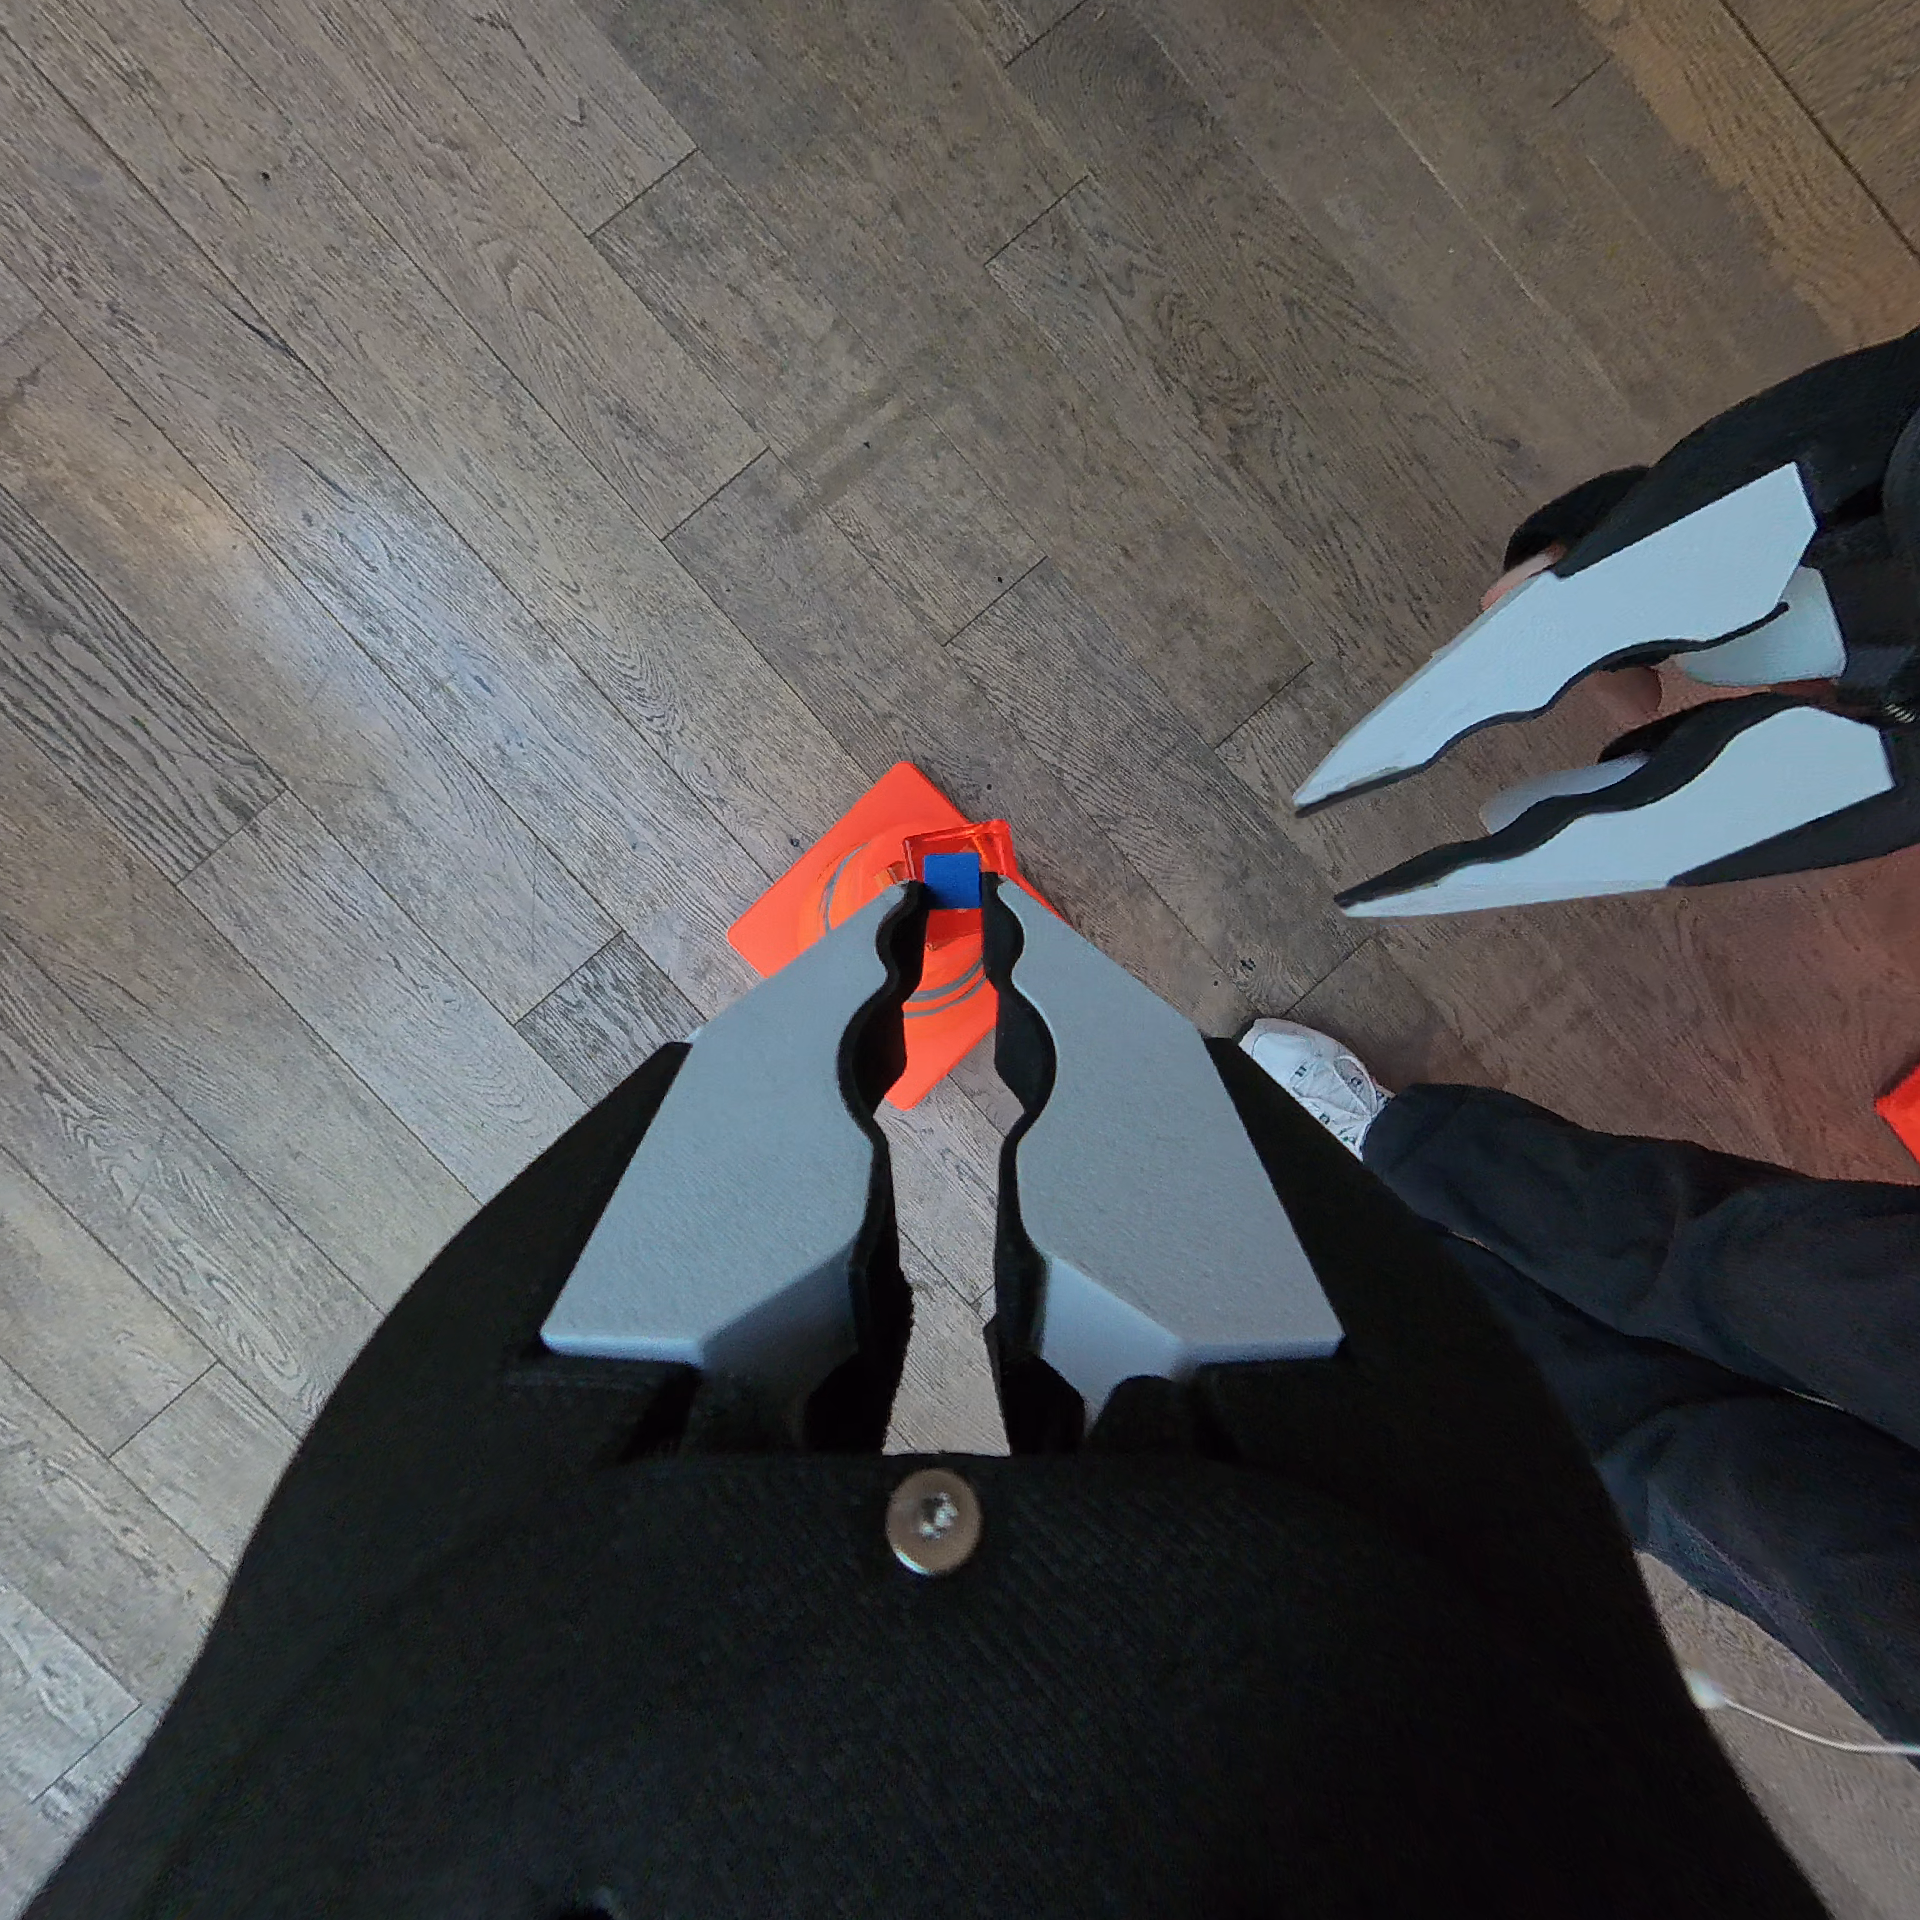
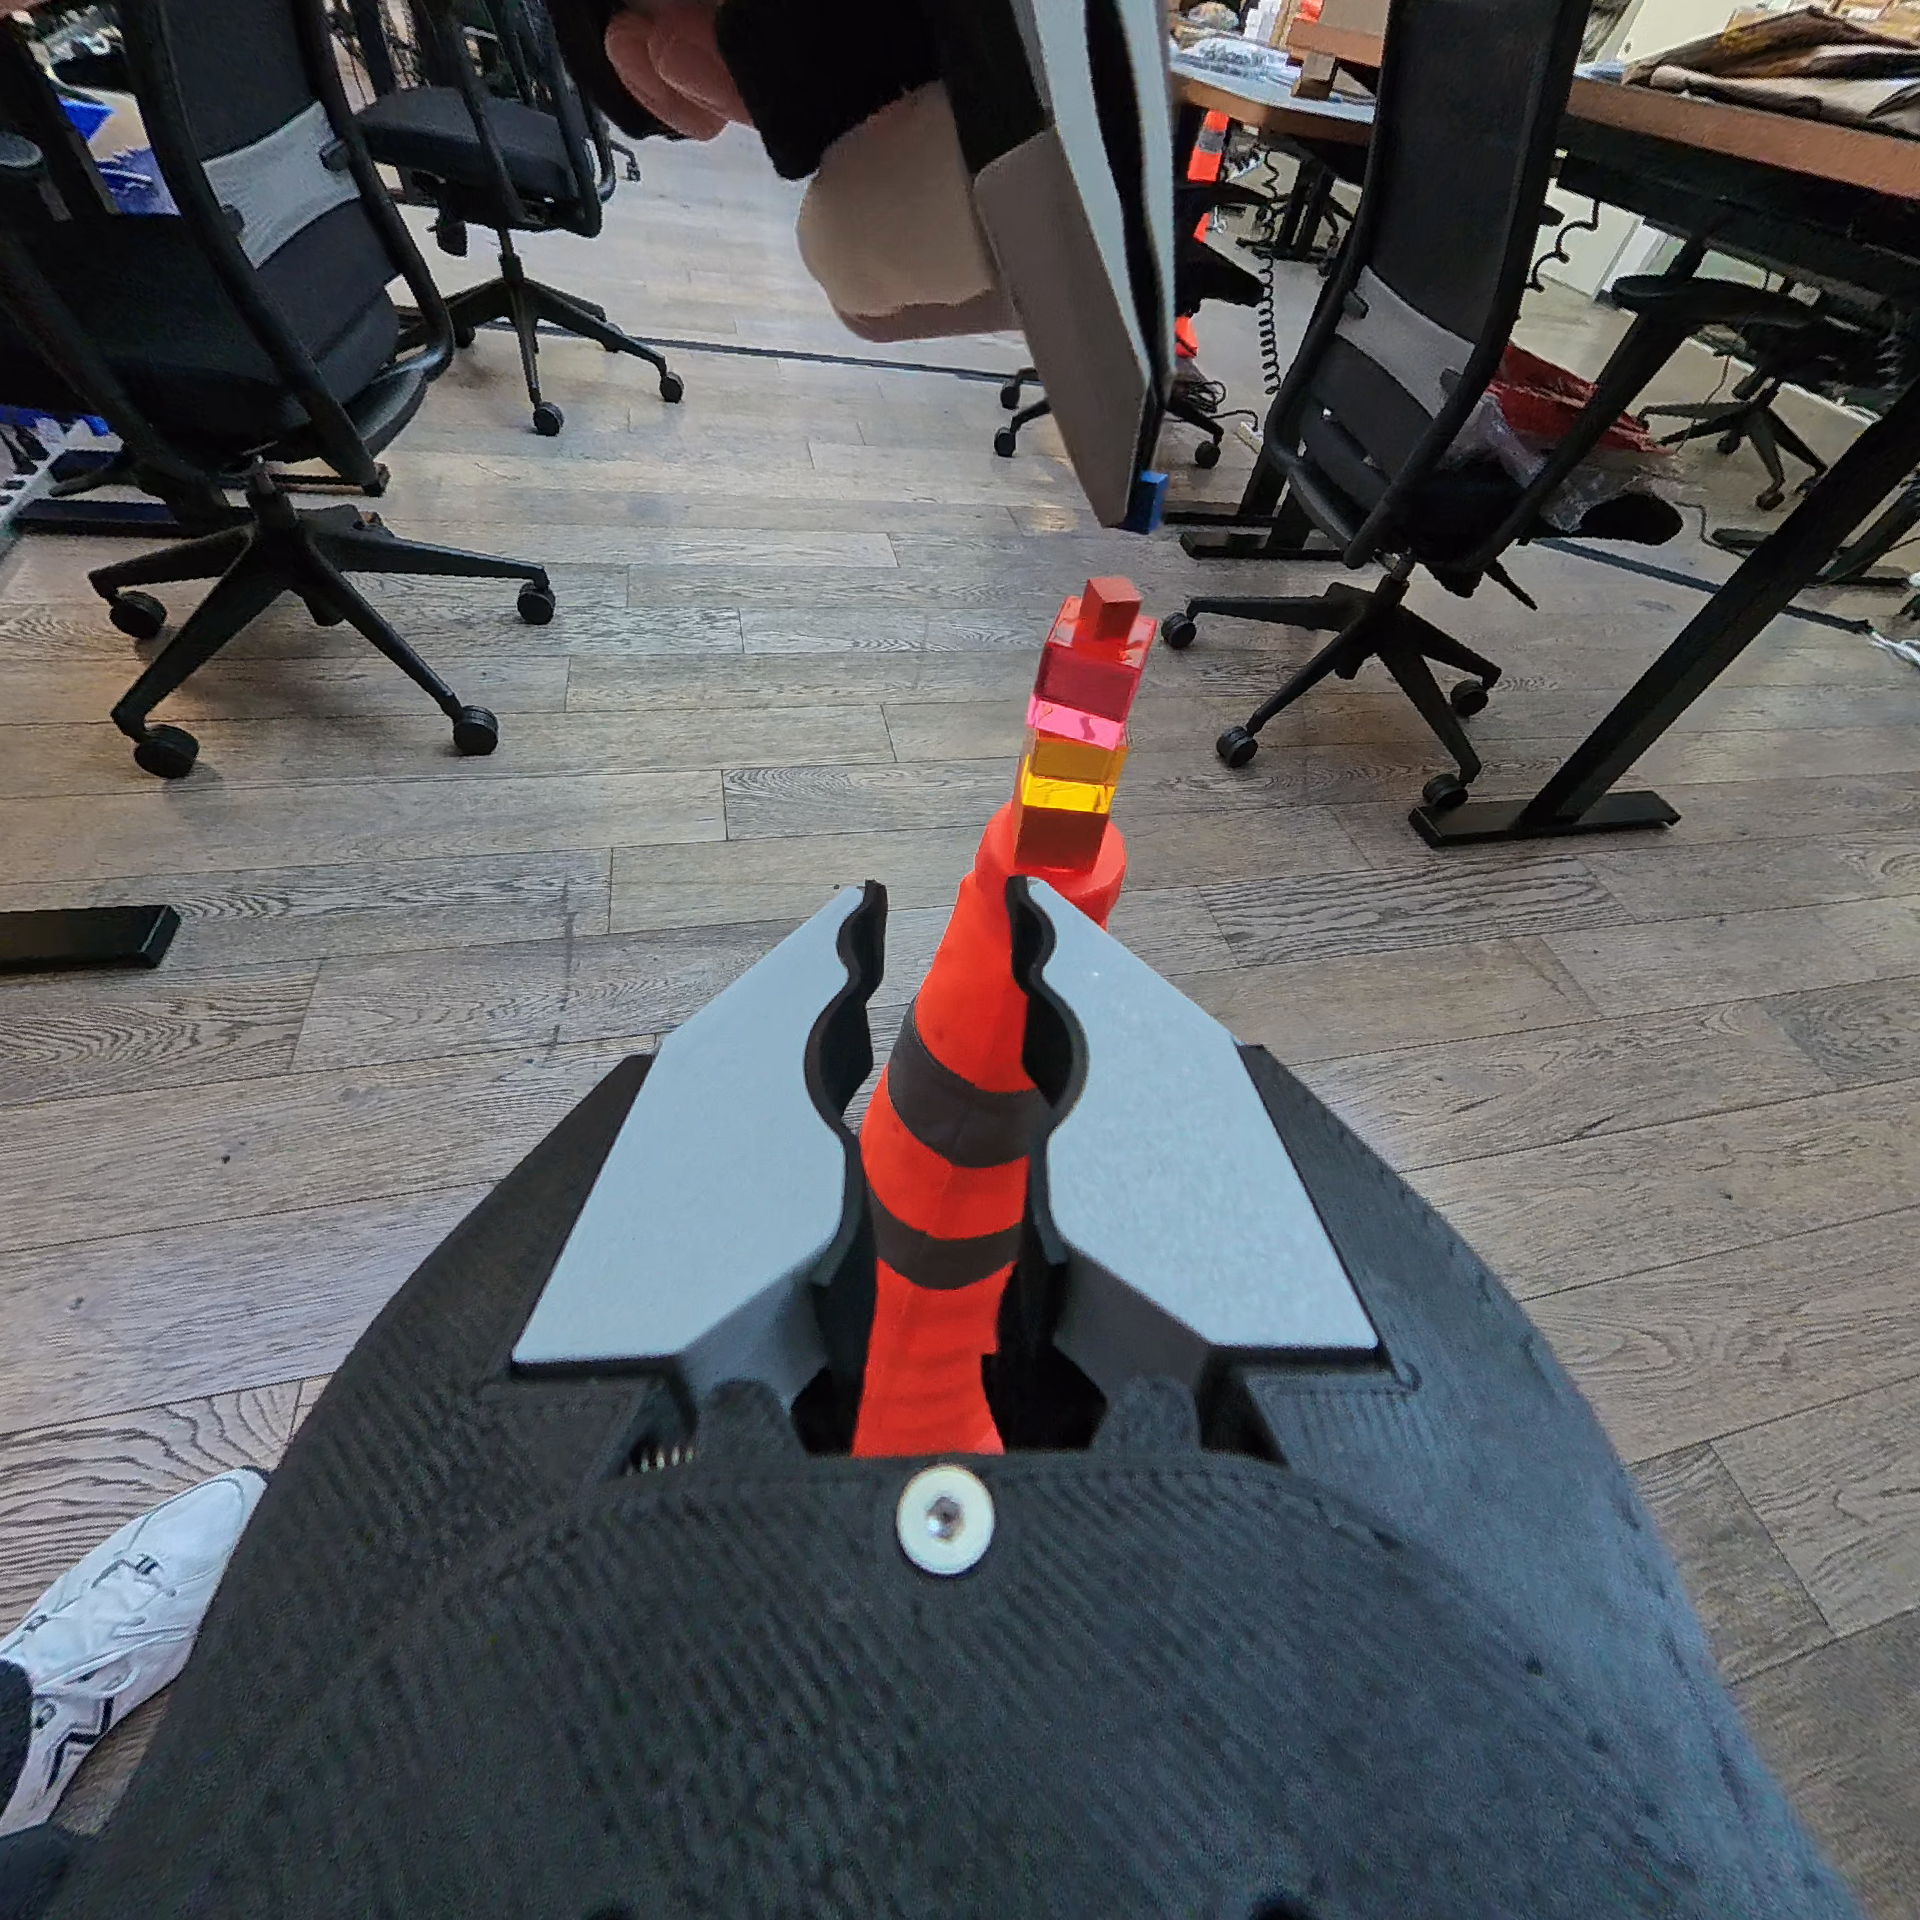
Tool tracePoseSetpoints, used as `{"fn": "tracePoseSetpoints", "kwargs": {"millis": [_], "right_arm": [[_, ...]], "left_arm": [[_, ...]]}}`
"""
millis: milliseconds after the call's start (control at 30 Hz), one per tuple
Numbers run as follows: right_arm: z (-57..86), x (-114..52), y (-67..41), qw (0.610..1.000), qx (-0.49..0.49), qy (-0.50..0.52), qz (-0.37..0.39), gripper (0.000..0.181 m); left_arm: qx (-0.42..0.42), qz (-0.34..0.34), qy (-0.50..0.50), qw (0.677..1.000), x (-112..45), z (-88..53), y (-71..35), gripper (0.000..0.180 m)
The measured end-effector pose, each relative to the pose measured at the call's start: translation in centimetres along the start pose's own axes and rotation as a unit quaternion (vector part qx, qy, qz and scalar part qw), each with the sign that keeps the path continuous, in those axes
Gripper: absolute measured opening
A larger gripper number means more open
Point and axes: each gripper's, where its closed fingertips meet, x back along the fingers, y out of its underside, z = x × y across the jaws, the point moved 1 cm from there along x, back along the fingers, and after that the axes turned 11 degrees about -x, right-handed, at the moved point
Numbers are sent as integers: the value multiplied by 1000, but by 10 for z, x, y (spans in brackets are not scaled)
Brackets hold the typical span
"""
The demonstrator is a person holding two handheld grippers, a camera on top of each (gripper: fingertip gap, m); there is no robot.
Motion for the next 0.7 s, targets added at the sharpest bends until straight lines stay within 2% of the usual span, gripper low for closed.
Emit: {"fn": "tracePoseSetpoints", "kwargs": {"millis": [267, 700], "right_arm": [[9, 8, -9, 999, -27, -5, 27, 22], [11, 9, -2, 999, -43, -8, 27, 22]], "left_arm": [[-3, -8, 13, 1000, -8, 2, 3, 8], [-23, -20, 2, 1000, -10, 3, 2, 8]]}}
